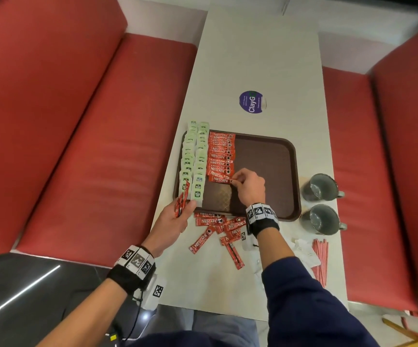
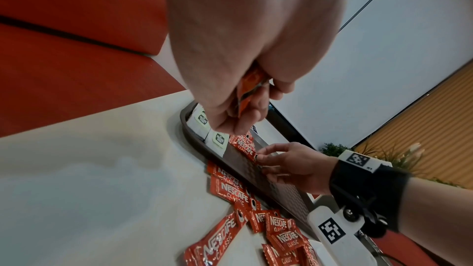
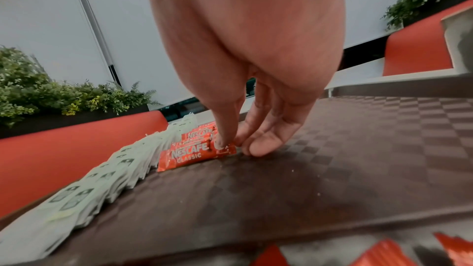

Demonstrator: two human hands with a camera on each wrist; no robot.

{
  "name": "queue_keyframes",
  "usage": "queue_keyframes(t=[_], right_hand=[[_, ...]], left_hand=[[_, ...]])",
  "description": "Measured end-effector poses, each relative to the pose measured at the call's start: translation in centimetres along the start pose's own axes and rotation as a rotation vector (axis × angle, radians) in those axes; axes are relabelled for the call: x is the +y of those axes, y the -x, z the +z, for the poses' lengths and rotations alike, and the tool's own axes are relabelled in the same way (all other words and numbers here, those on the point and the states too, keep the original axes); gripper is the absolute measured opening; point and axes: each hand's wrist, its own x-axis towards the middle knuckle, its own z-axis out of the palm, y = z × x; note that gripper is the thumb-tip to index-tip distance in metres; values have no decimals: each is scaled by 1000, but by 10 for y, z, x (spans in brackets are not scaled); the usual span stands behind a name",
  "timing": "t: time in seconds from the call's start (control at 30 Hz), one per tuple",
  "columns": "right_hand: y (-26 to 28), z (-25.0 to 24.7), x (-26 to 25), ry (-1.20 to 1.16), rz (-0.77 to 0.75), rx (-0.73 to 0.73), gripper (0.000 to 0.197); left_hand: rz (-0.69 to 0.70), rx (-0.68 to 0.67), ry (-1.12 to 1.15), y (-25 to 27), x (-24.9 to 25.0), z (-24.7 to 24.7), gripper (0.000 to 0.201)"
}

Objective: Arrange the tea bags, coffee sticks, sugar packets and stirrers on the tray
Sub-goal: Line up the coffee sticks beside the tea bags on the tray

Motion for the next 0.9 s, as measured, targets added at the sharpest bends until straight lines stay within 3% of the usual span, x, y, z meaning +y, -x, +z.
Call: queue_keyframes(t=[0.23,0.37,0.7,0.83,0.9], right_hand=[[-6,7,-6,0,-13,27,8],[-2,15,-9,26,-13,61,17],[9,26,-16,63,-13,113,36],[12,32,-18,83,-96,111,26],[11,37,-20,99,-126,80,19]], left_hand=[[-37,-4,-57,3,1,1,33],[-49,-14,-54,6,2,3,15],[-63,-22,-91,11,2,-3,16],[-55,-32,-104,10,2,-5,28],[-59,-40,-116,11,2,-5,21]])
